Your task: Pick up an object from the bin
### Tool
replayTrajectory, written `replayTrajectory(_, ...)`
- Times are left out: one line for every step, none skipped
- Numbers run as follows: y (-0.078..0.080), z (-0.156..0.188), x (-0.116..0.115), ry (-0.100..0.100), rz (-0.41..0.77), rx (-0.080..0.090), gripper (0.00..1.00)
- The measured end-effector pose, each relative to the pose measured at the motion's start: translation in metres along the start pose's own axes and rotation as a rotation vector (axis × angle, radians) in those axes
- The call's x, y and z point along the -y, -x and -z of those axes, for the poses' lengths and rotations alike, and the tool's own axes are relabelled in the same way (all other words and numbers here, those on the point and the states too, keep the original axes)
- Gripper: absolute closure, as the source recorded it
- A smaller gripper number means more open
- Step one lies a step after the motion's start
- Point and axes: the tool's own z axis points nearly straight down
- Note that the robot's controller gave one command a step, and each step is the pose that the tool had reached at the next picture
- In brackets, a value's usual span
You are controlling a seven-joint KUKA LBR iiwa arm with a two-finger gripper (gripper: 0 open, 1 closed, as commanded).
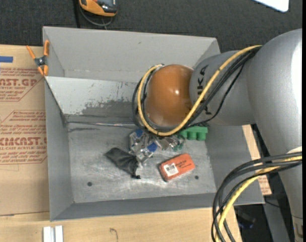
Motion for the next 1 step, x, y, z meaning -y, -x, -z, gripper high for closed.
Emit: replayTrajectory(0.0000,0.0000,0.0001,0.000,0.000,0.000,1.00)
